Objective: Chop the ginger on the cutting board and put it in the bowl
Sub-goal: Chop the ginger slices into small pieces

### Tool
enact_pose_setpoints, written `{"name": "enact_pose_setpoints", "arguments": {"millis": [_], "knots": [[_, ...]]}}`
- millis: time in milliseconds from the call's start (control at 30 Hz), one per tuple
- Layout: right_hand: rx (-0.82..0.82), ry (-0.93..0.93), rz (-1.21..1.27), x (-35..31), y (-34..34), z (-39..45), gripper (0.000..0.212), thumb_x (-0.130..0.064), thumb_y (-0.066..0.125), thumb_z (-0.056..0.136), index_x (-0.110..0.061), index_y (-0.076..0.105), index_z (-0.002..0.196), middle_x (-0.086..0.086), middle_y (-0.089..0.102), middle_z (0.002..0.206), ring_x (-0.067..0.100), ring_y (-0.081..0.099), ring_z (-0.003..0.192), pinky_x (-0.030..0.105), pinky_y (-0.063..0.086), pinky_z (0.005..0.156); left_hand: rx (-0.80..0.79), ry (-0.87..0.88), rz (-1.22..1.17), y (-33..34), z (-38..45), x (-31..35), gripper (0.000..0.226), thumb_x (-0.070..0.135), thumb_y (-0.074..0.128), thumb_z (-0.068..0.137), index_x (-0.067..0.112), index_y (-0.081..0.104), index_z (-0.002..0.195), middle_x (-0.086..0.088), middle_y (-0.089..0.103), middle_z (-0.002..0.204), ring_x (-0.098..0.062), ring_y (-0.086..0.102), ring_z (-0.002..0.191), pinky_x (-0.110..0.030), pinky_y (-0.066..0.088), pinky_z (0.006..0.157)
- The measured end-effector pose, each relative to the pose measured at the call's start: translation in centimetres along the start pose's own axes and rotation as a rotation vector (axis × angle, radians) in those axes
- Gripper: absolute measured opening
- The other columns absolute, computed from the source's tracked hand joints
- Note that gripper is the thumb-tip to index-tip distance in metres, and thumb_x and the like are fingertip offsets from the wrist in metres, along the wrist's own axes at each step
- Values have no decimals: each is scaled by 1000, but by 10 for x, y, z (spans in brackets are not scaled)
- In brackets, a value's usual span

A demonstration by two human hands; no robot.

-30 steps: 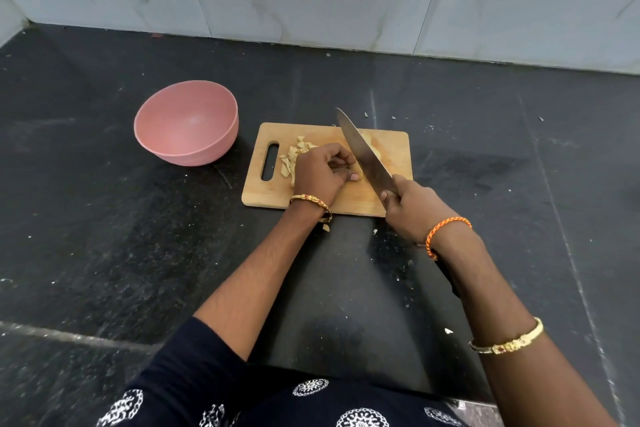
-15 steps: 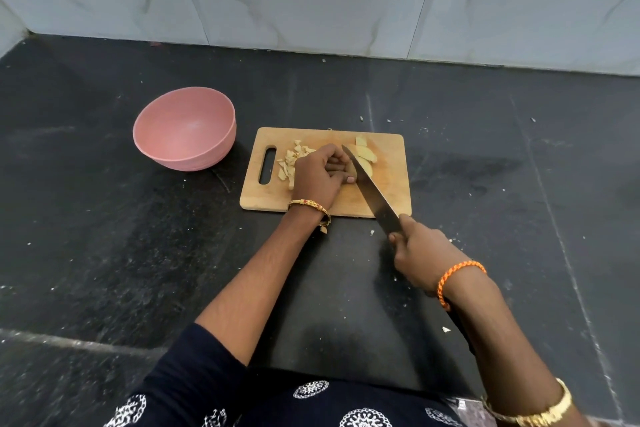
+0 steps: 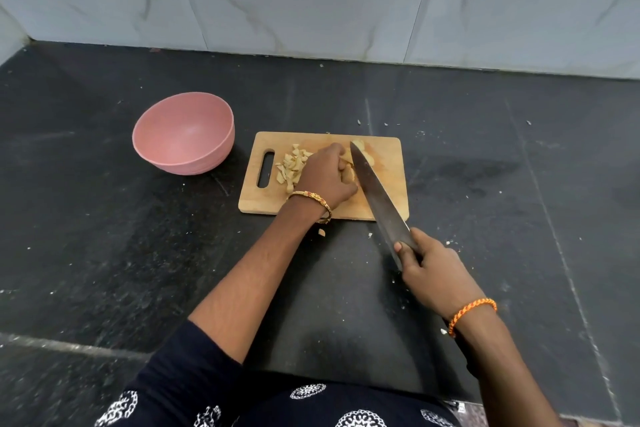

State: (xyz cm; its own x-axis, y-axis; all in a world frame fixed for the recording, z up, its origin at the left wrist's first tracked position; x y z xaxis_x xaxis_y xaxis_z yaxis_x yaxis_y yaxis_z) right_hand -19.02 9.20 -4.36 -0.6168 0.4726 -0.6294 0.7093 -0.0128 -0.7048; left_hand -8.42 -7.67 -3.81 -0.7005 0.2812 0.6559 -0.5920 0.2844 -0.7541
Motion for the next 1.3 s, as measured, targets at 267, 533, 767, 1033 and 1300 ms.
{"name": "enact_pose_setpoints", "arguments": {"millis": [267,533,767,1033,1300], "knots": [[73,-4,50,7,-3,0,18,-24,44,97,-10,53,93,8,58,69,17,52,60,17,36,50,53,-74,202,4,-6,9,26,21,67,79,8,61,100,-9,54,102,-24,54,92,-32,48,78],[88,-38,76,-1,-1,11,17,-25,43,97,-12,55,100,14,64,87,27,54,80,28,34,60,270,-59,244,3,-17,17,13,3,47,88,3,59,81,-10,53,94,-22,50,79,-30,37,61],[93,-33,86,-13,-1,38,23,-26,43,97,-6,54,100,18,63,95,34,53,94,32,42,74,183,-68,211,0,-27,15,30,34,63,86,6,64,97,-10,53,104,-24,54,92,-30,42,74],[100,-35,128,-16,-13,43,24,-24,42,97,-5,56,105,15,63,97,31,55,92,29,38,72,21,-85,121,3,-32,0,30,18,64,86,8,64,114,-11,59,119,-23,57,107,-28,43,98],[51,-23,139,-7,3,24,23,-25,43,97,-10,57,106,14,66,98,26,52,81,27,36,68,57,-87,22,4,-34,6,42,23,75,75,8,65,113,-12,68,99,-26,61,96,-28,48,85]]}}
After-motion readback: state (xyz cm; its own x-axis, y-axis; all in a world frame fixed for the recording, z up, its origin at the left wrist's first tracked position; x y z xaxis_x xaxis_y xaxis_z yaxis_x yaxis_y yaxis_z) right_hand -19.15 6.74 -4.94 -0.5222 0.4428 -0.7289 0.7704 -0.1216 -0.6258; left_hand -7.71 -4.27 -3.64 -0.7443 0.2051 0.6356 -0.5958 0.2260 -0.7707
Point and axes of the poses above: each hand's wrist, its own z-axis towards the middle knuckle, its own y-axis out of the palm, x = y × z, the point moved 7 cm from there along z, towards the middle knuckle
